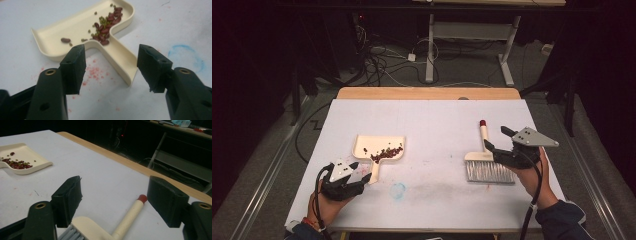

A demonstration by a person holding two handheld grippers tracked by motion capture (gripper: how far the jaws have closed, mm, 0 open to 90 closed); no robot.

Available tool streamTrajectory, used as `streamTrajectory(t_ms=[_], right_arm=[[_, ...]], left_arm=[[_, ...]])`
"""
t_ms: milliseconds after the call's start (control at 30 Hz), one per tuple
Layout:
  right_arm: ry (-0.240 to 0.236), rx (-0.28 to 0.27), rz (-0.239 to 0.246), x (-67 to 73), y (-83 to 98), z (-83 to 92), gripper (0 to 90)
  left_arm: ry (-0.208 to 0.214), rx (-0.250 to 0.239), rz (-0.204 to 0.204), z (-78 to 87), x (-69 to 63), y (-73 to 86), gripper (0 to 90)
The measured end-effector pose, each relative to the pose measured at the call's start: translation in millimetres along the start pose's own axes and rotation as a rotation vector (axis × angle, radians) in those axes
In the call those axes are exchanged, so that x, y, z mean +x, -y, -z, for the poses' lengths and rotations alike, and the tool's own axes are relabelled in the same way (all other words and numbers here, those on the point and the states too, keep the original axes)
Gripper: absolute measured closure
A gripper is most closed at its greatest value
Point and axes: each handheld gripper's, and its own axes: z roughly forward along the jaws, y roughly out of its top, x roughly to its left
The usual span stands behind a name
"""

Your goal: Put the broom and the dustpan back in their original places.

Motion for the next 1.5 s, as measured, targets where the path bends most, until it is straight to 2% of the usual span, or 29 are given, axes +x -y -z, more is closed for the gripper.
streamTrajectory(t_ms=[33,100,167,200,333,567,733,767,800,833,933,1000,1100,1267,1467,1500], right_arm=[[0.002,-0.003,0.001,0.5,-0.4,0.1,26.4],[0.006,-0.004,-0.005,2.4,-1.2,0.1,24.3],[0.001,-0.01,-0.002,4.6,-1.7,0.4,22.9],[0.002,-0.014,-0.001,6.0,-2.0,0.8,22.2],[0.006,-0.039,-0.009,10.0,-3.2,1.6,19.5],[-0.002,-0.051,-0.014,13.0,-3.9,1.2,18.8],[-0.005,-0.058,0.001,15.9,-2.0,2.7,17.9],[-0.011,-0.056,0.001,16.9,-1.2,3.3,17.9],[-0.013,-0.051,0.005,18.3,-0.7,3.8,17.8],[-0.01,-0.051,0.015,19.7,0.0,4.7,17.8],[-0.009,-0.054,0.037,23.3,2.8,7.7,17.8],[-0.019,-0.058,0.039,24.4,4.5,10.3,17.8],[-0.026,-0.067,0.033,25.7,7.1,14.0,17.8],[-0.035,-0.076,0.049,27.9,14.0,18.4,17.8],[-0.035,-0.077,0.069,29.0,25.4,23.4,18.2],[-0.034,-0.076,0.074,29.1,27.6,24.2,18.5]], left_arm=[[-0.015,-0.003,-0.012,0.4,-1.5,-0.7,38.0],[-0.008,-0.003,-0.026,0.1,-3.6,-1.5,35.5],[-0.024,-0.007,-0.048,-0.5,-7.2,-1.7,32.4],[-0.019,-0.01,-0.057,-0.7,-8.3,-1.7,27.6],[0.005,-0.012,-0.093,-1.8,-12.0,-1.4,22.2],[0.039,-0.022,-0.139,-2.3,-19.1,-0.7,19.0],[0.041,-0.028,-0.141,0.5,-21.9,1.4,17.4],[0.036,-0.035,-0.153,1.0,-21.3,1.4,17.4],[0.043,-0.027,-0.143,1.4,-21.9,2.0,17.4],[0.04,-0.036,-0.157,1.4,-21.4,1.7,17.4],[0.049,-0.029,-0.148,1.1,-22.6,2.0,17.4],[0.045,-0.032,-0.162,0.7,-22.3,1.8,17.4],[0.052,-0.024,-0.154,0.2,-23.2,2.8,17.5],[0.046,-0.033,-0.171,-1.1,-24.3,1.9,17.5],[0.046,-0.032,-0.167,-2.2,-25.6,1.6,17.5],[0.039,-0.038,-0.18,-2.4,-25.1,1.1,17.5]])
